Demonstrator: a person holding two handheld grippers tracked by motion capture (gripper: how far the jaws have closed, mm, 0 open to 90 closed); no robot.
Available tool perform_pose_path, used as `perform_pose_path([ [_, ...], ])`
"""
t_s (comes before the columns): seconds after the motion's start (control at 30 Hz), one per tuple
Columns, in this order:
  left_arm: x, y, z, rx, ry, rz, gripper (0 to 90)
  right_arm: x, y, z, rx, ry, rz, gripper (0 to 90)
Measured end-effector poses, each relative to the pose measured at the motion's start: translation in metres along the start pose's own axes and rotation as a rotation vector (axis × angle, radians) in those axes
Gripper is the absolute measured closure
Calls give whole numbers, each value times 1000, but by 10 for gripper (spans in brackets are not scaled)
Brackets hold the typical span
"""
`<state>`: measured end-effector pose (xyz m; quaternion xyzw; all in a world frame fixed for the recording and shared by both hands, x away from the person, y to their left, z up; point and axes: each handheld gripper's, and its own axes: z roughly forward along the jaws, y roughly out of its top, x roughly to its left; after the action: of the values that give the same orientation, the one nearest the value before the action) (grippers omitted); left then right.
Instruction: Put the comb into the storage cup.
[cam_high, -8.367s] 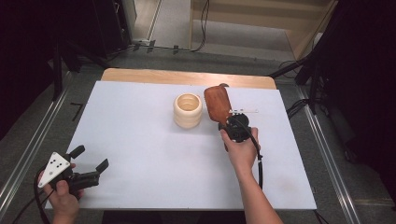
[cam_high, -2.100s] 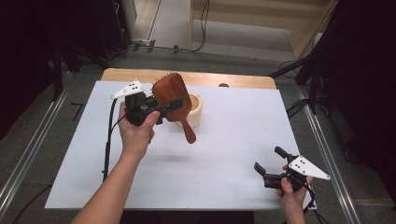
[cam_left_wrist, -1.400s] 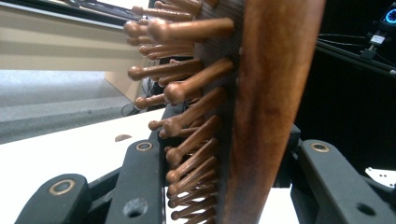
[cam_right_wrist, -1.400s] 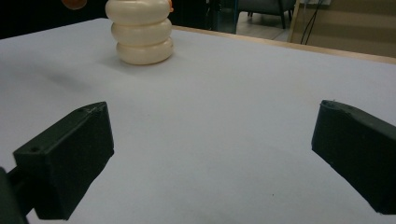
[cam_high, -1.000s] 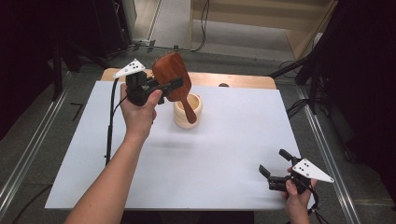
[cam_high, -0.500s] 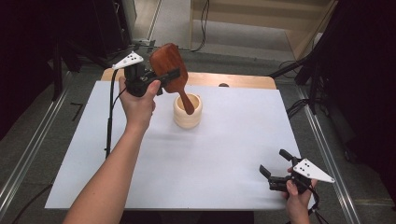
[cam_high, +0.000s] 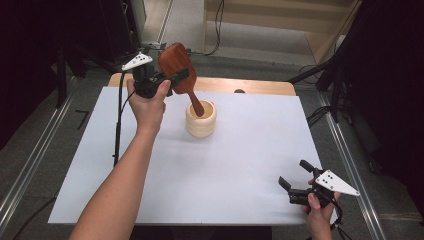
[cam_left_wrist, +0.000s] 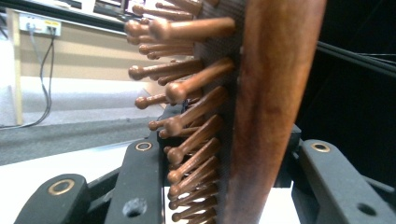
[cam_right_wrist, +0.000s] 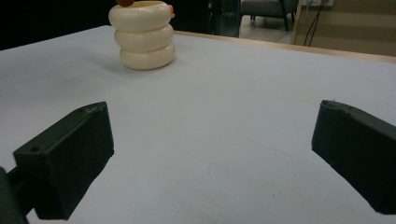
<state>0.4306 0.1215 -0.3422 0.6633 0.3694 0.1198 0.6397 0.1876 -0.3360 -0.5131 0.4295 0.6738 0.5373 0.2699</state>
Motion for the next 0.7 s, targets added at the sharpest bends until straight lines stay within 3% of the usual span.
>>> perform_pose_path([
  [0.23,1,-7,9,25,17,20,586,0,0,0,-2,4,-2,0],
  [0.7,14,-37,21,58,51,-4,581,0,0,1,1,7,-4,0],
])
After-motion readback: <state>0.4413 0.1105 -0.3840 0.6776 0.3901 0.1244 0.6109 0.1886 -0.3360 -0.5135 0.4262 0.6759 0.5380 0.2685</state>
